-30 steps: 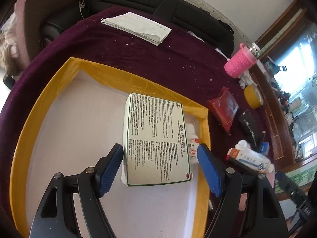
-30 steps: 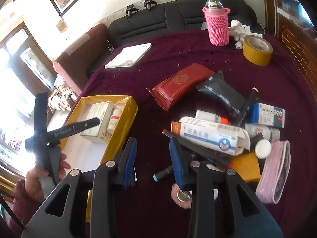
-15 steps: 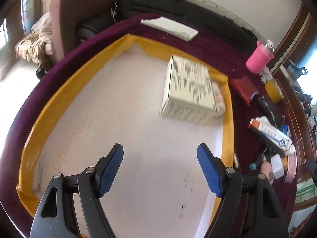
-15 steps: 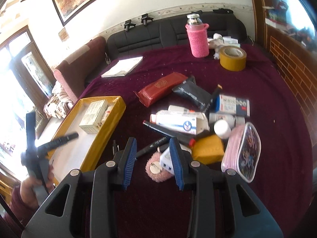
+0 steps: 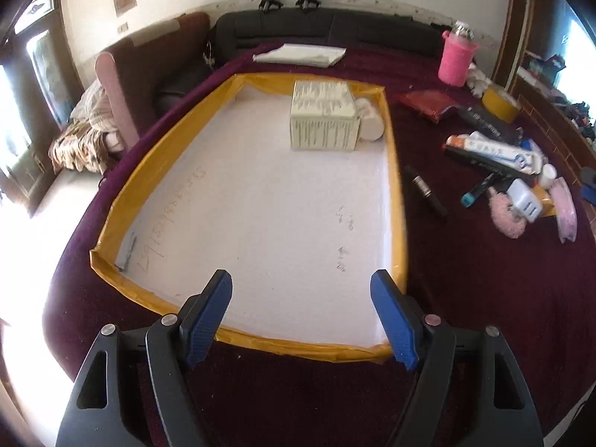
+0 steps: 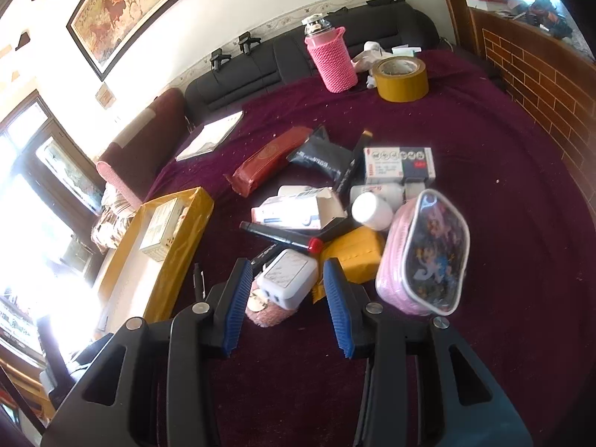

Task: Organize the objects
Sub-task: 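Move both tools back over the cluttered items on the table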

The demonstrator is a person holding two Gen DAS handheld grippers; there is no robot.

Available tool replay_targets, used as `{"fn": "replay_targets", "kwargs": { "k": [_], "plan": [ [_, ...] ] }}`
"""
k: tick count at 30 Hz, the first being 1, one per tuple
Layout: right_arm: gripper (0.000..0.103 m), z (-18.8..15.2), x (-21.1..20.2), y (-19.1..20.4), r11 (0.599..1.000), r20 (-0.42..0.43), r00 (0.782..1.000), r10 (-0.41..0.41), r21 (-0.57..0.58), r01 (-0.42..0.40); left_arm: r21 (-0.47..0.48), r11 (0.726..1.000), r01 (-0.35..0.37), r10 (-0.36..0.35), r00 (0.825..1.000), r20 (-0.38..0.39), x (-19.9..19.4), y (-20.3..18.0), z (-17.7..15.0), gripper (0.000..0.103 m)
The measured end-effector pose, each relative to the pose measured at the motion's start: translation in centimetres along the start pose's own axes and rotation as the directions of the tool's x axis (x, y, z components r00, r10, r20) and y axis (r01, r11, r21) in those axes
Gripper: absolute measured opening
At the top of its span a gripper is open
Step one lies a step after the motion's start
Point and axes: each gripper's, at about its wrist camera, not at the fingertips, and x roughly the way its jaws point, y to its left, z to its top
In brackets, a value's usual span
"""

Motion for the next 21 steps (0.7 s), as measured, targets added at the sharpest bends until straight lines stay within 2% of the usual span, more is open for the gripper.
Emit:
{"fn": "replay_targets", "kwargs": {
  "k": [2, 4, 5, 6, 8, 12, 14, 15, 18, 21],
  "plan": [
    [0.038, 0.2, -1.1, -0.8, 1.0, 0.052, 0.999, -0.007, 0.0, 0.007, 0.035, 0.998, 0.047, -0.049, 0.995, 0.087, -2.4, -1.3, 0.9, 0.072],
    [0.045, 0.3, -2.0, -1.7, 0.999, 0.116, 0.993, -0.035, 0.01, 0.034, 0.081, 0.992, 0.096, -0.105, 0.987, 0.118, -3.5, -3.2, 2.1, 0.072],
    [0.059, 0.2, -2.3, -2.3, 0.998, 0.157, 0.986, -0.06, 0.027, 0.057, 0.105, 0.988, 0.113, -0.124, 0.986, 0.109, -3.3, -4.4, 2.8, 0.072],
    [0.069, 0.0, -2.5, -3.0, 0.996, 0.19, 0.978, -0.086, 0.046, 0.079, 0.122, 0.985, 0.122, -0.134, 0.986, 0.098, -3.1, -5.4, 3.1, 0.072],
    [0.07, -0.4, -2.2, -4.5, 0.988, 0.229, 0.962, -0.146, 0.081, 0.13, 0.152, 0.977, 0.153, -0.161, 0.986, 0.047, -1.9, -7.7, 3.5, 0.072],
    [0.069, -1.5, -0.8, -7.1, 0.975, 0.241, 0.948, -0.21, 0.119, 0.186, 0.183, 0.958, 0.222, -0.215, 0.975, -0.057, 0.9, -11.9, 3.6, 0.071],
    [0.069, -1.7, -0.2, -8.4, 0.973, 0.213, 0.956, -0.201, 0.157, 0.17, 0.187, 0.953, 0.236, -0.226, 0.971, -0.073, 1.8, -13.6, 4.0, 0.071],
    [0.069, -1.5, -0.3, -8.9, 0.976, 0.216, 0.961, -0.173, 0.171, 0.137, 0.184, 0.952, 0.245, -0.235, 0.969, -0.076, 1.8, -14.3, 4.0, 0.071],
    [0.069, -1.5, -0.9, -9.3, 0.974, 0.247, 0.952, -0.18, 0.178, 0.138, 0.165, 0.943, 0.29, -0.28, 0.957, -0.079, 2.6, -16.1, 5.3, 0.071],
    [0.069, -1.6, -0.5, -9.6, 0.976, 0.228, 0.963, -0.143, 0.193, 0.1, 0.203, 0.939, 0.277, -0.271, 0.961, -0.06, 3.2, -18.4, 6.5, 0.071]
  ]
}}
